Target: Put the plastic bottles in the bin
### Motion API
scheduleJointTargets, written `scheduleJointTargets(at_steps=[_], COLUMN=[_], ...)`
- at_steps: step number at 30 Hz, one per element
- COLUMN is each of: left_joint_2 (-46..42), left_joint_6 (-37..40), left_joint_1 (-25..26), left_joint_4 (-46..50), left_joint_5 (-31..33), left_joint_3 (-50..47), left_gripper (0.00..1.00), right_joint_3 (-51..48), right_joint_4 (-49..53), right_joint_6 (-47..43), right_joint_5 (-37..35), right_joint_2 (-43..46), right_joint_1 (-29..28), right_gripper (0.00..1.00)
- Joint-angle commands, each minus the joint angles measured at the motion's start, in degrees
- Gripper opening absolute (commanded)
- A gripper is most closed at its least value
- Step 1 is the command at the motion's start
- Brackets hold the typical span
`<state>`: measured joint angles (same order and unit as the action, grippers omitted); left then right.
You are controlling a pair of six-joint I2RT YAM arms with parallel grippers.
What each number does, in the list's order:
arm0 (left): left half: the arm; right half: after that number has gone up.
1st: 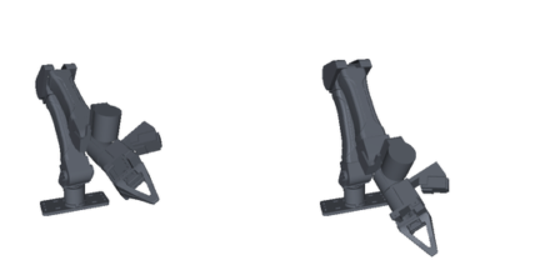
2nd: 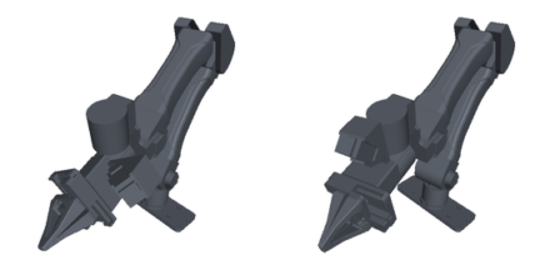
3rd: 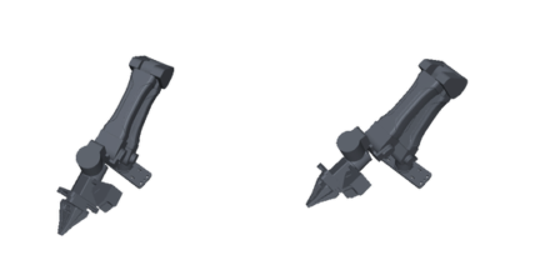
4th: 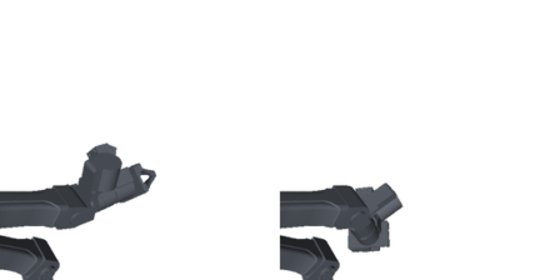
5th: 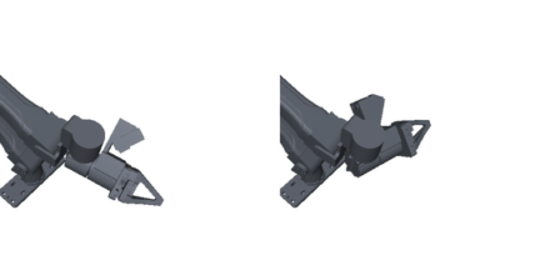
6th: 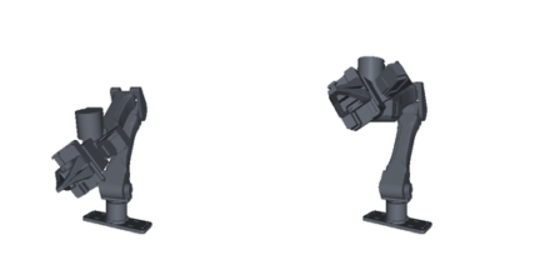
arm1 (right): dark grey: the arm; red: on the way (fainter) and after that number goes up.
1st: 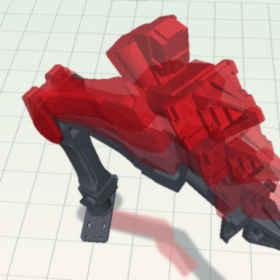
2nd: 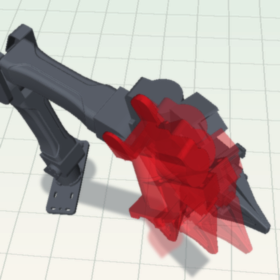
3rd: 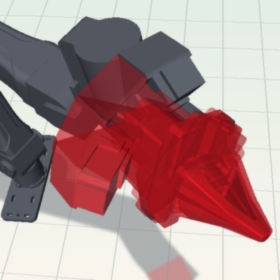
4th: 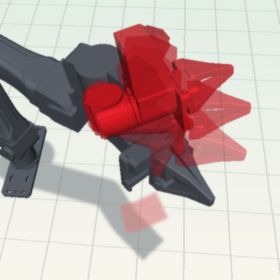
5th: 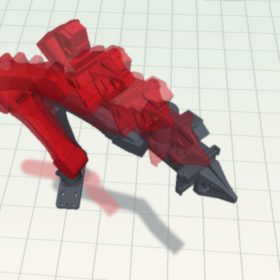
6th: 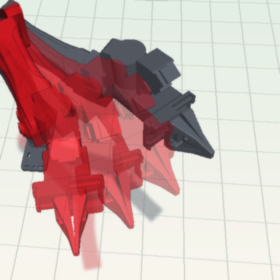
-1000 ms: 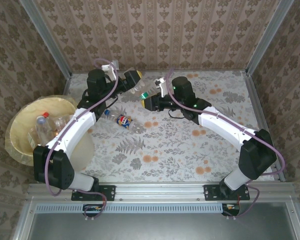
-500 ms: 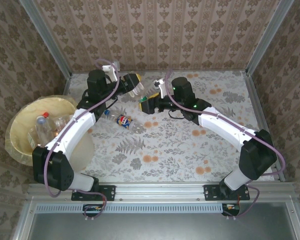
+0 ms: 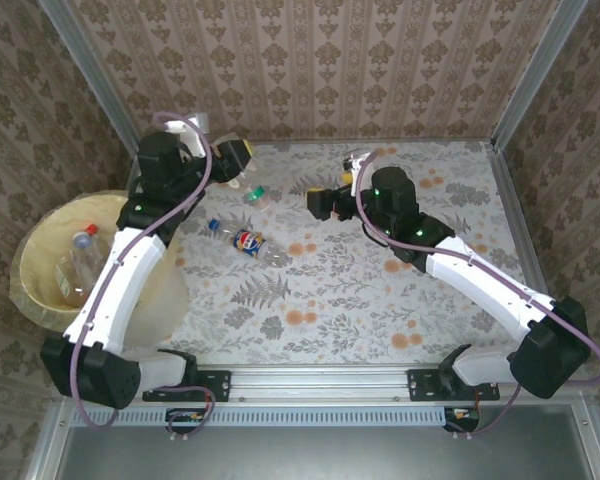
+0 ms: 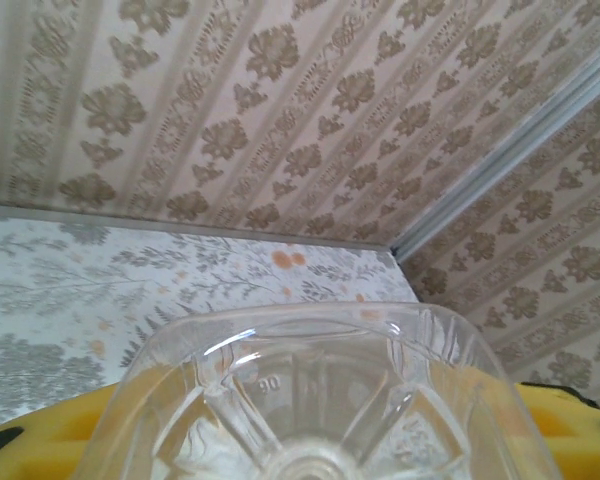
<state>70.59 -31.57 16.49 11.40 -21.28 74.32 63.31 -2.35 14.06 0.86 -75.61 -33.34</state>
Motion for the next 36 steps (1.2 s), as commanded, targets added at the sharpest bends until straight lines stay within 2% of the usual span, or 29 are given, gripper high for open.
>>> scheduleJointTargets(at_steps=[1,7,11,14,20,26,28,32,36], left_joint_2=[-3.6,-9.5,-12.8,-14.3,-16.6,-13.2,-10.5,-7.1,-5.4], left_joint_6=[4.0,7.9,11.1,14.8,23.0,23.8,22.2,20.9,24.2], left_joint_1=[-1.0,-3.0,-3.4,-3.4,-3.4,-4.3,-7.0,-16.3,-26.2], left_joint_4=[5.0,11.1,14.5,21.1,33.7,48.6,54.9,63.8,65.4], left_joint_5=[4.3,9.7,14.2,18.6,35.4,58.5,60.5,54.5,57.0], left_joint_3=[1.8,3.0,4.6,9.6,17.7,25.6,28.7,32.9,33.2], left_gripper=[0.51,0.51,0.50,0.50,0.50,0.51,0.51,0.51,0.50], right_joint_3=[-1.4,-5.1,-4.1,-4.4,-4.3,-2.7,-1.9,0.3,2.4], right_joint_4=[1.0,-4.5,-3.3,-4.8,-7.0,-6.6,-6.1,-4.1,-2.6], right_joint_6=[0.9,6.1,8.8,9.5,10.1,10.2,10.4,9.7,8.5], right_joint_5=[-11.4,-11.3,-6.2,-4.0,-0.9,1.3,2.0,3.1,3.3], right_joint_2=[-0.4,-1.4,-3.0,-3.7,-6.7,-8.5,-9.0,-10.2,-11.7], right_joint_1=[1.2,3.7,5.7,6.4,7.6,8.6,8.8,9.0,9.1], right_gripper=[1.00,1.00,1.00,1.00,1.00,1.00,1.00,1.00,1.00])
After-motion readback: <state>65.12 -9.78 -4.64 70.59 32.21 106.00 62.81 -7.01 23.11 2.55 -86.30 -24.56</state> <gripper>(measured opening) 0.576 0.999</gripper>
